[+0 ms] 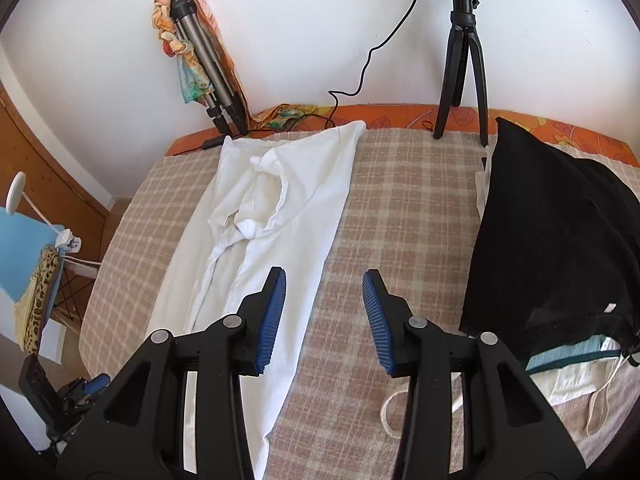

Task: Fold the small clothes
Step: 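Bring both tools down to the hem of the folded shirt strip, then close the left tool and the right tool on the shirt hem, then lift the hem with both tools and fold it over toward the collar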

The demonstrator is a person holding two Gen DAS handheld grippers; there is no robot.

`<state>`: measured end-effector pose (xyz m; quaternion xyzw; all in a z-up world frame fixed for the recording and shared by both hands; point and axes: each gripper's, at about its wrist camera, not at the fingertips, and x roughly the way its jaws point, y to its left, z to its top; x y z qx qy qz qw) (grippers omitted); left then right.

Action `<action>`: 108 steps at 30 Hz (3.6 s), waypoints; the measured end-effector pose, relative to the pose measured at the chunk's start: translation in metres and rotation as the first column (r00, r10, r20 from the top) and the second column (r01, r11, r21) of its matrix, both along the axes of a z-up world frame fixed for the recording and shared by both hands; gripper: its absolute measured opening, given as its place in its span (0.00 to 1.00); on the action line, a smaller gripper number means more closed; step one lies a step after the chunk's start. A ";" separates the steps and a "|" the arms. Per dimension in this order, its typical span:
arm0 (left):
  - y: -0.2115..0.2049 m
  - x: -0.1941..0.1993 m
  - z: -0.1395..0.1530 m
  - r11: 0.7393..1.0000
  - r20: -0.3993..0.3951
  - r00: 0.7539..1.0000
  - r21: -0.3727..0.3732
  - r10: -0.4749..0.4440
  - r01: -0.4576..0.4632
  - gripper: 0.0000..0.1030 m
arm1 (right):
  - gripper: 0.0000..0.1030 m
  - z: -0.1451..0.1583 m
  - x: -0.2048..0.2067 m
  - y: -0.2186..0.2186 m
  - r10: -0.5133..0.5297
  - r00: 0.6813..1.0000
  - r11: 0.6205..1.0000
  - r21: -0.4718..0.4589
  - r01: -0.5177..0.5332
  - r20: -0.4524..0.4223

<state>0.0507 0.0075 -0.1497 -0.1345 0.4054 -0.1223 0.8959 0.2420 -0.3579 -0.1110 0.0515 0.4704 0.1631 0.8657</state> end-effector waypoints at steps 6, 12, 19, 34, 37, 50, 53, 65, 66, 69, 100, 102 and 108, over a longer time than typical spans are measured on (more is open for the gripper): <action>0.002 -0.005 -0.010 0.998 -0.064 0.997 -0.053 -0.048 0.045 0.26 | 0.41 -0.023 -0.078 -0.006 0.021 0.998 0.998 0.057 -0.017 -0.063; 0.007 -0.007 -0.018 0.995 -0.108 0.993 -0.096 -0.047 0.037 0.26 | 0.41 -0.069 -0.138 -0.004 0.035 0.986 0.990 0.140 -0.012 -0.162; 0.007 -0.011 -0.027 0.986 -0.162 0.984 -0.160 -0.075 0.049 0.26 | 0.41 -0.110 -0.166 0.005 0.052 0.971 0.976 0.216 0.000 -0.234; 0.009 -0.010 -0.037 0.951 -0.222 0.970 -0.309 -0.100 0.027 0.12 | 0.40 -0.122 -0.173 0.019 0.140 0.958 0.928 0.371 -0.038 -0.250; 0.009 -0.010 -0.039 0.947 -0.219 0.970 -0.318 -0.103 0.029 0.05 | 0.12 -0.128 -0.171 0.021 0.162 0.949 0.914 0.403 -0.041 -0.271; 0.011 -0.005 -0.017 0.923 -0.163 0.981 -0.382 -0.108 0.039 0.04 | 0.07 -0.110 -0.166 0.000 0.145 0.969 0.835 0.551 -0.012 -0.198; 0.008 0.004 -0.009 0.919 -0.144 0.983 -0.391 -0.117 0.052 0.04 | 0.07 -0.104 -0.160 0.001 0.145 0.973 0.831 0.556 -0.021 -0.180; 0.007 0.062 0.010 0.936 -0.080 0.993 -0.347 -0.092 0.059 0.04 | 0.06 -0.079 -0.101 -0.008 0.077 0.988 0.854 0.520 0.004 -0.133; 0.009 0.068 0.010 0.938 -0.077 0.993 -0.343 -0.089 0.058 0.04 | 0.06 -0.078 -0.093 -0.009 0.069 0.989 0.857 0.516 0.009 -0.131; 0.008 0.083 0.010 0.944 -0.074 0.994 -0.324 -0.084 0.056 0.04 | 0.06 -0.077 -0.079 -0.009 0.067 0.988 0.884 0.467 0.006 -0.139; 0.021 -0.009 -0.008 0.932 -0.161 0.985 -0.362 -0.054 -0.008 0.04 | 0.06 -0.110 -0.174 -0.001 0.166 0.945 0.838 0.545 0.016 -0.283; 0.022 -0.010 -0.028 0.936 -0.213 0.976 -0.350 -0.043 -0.035 0.04 | 0.06 -0.130 -0.171 -0.004 0.145 0.931 0.848 0.526 0.058 -0.336; 0.019 -0.013 -0.037 0.942 -0.233 0.971 -0.334 -0.051 -0.031 0.04 | 0.06 -0.150 -0.168 -0.005 0.130 0.916 0.848 0.521 0.095 -0.380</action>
